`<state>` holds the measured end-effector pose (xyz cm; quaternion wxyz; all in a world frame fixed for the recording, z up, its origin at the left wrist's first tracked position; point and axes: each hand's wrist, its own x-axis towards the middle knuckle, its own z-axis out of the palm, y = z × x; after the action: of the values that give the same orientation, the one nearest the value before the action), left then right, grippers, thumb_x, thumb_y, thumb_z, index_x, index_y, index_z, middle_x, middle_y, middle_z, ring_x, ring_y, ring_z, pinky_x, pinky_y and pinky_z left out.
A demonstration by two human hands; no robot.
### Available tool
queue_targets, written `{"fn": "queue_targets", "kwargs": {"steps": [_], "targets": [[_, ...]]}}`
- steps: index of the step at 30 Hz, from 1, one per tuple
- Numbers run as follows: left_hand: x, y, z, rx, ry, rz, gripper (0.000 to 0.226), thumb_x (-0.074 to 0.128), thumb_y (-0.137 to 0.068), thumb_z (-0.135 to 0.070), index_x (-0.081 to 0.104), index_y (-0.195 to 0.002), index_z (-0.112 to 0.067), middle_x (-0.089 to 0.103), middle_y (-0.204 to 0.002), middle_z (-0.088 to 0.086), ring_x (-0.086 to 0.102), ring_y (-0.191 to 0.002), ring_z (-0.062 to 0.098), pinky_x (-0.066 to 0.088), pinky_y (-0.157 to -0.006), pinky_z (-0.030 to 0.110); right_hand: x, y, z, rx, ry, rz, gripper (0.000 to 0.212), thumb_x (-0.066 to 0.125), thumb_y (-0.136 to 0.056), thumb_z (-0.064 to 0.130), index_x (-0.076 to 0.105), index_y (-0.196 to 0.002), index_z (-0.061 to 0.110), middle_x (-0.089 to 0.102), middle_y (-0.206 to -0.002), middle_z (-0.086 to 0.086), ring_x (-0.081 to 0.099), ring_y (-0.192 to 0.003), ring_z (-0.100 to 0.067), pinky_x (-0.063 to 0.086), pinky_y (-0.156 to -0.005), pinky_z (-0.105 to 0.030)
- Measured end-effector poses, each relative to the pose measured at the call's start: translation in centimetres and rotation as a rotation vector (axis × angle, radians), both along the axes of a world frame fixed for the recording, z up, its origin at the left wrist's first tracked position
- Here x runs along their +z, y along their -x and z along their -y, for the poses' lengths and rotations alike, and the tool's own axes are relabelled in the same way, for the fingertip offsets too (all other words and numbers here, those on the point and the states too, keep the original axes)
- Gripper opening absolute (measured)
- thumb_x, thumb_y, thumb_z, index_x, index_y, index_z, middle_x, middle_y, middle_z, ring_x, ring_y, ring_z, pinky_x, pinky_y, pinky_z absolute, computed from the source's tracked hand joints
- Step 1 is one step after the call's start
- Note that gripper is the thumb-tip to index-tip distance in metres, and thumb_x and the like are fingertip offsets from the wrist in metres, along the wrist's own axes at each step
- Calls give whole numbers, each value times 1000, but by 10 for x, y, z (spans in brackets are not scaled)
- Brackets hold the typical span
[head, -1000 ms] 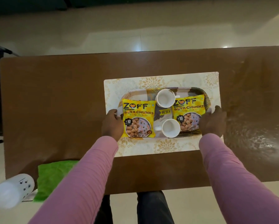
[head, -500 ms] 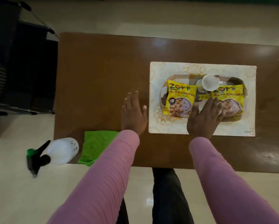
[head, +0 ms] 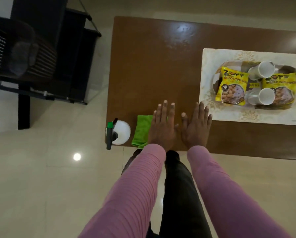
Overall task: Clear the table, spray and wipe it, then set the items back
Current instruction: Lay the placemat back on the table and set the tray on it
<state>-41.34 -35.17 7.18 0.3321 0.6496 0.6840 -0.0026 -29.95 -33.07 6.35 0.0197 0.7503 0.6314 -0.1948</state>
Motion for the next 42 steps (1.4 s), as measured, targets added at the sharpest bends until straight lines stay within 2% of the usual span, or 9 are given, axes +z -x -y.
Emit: {"fn": "queue_targets", "kwargs": {"steps": [8,13,15,20,25,28,33,38,42], "targets": [[-24,33,65,-26,-14,-39,68,35,-102,-33,-4,-153,-10,-1,-163,14,-2,-150,28,-4,-119,36,-34,36,30,61,125,-84,66,30,-99,46,14,-152,10,13,-160,-7,6,-148,-24,3,-120,-41],[-19,51,104,-31,-77,-15,63,31,-94,-34,26,-149,-3,32,-154,21,28,-144,36,23,-116,47,-39,44,39,-56,233,-114,59,49,-93,39,37,-143,10,37,-147,-14,35,-135,-33,29,-110,-45],[-20,60,119,-43,-79,-28,58,33,-95,-30,27,-148,-6,36,-152,20,31,-142,35,30,-115,49,-41,48,43,-90,310,-124,54,52,-91,38,43,-138,12,49,-136,-13,47,-124,-34,38,-101,-46],[-25,85,142,-19,-111,-83,49,39,-94,-26,43,-138,-4,51,-138,20,42,-135,36,38,-110,48,-48,59,52,-292,393,-181,66,63,-86,36,34,-140,10,45,-136,-13,47,-123,-36,43,-95,-47],[-28,120,147,145,-115,-201,30,42,-92,-32,59,-104,-10,61,-103,12,56,-92,33,45,-82,41,-57,66,44,-490,373,-141,92,71,-81,42,18,-148,9,31,-145,-15,36,-130,-37,35,-103,-46],[-26,136,135,434,-100,-167,32,63,-86,-27,55,-109,-6,58,-104,15,55,-91,33,48,-80,42,-63,67,34,-592,372,-153,96,76,-75,45,21,-147,12,35,-145,-13,38,-130,-36,37,-103,-48],[-25,160,96,591,-117,194,80,76,-74,-26,35,-141,-15,45,-139,9,47,-122,31,46,-99,48,-64,76,22,-668,396,-346,72,82,-70,32,42,-128,13,58,-126,-10,56,-115,-33,46,-97,-45],[-18,173,81,406,-97,238,93,77,-78,-20,20,-152,-25,58,-123,9,56,-107,30,46,-92,39,-57,88,28,-560,408,-416,36,75,-77,19,64,-109,9,65,-96,-7,62,-73,-22,45,-72,-28],[-14,180,74,333,-83,269,85,77,-78,-28,28,-146,-37,60,-124,2,56,-110,22,41,-92,27,-48,90,36,-510,271,-422,24,64,-85,17,65,-108,11,68,-100,-8,59,-85,-23,42,-76,-29]]}}
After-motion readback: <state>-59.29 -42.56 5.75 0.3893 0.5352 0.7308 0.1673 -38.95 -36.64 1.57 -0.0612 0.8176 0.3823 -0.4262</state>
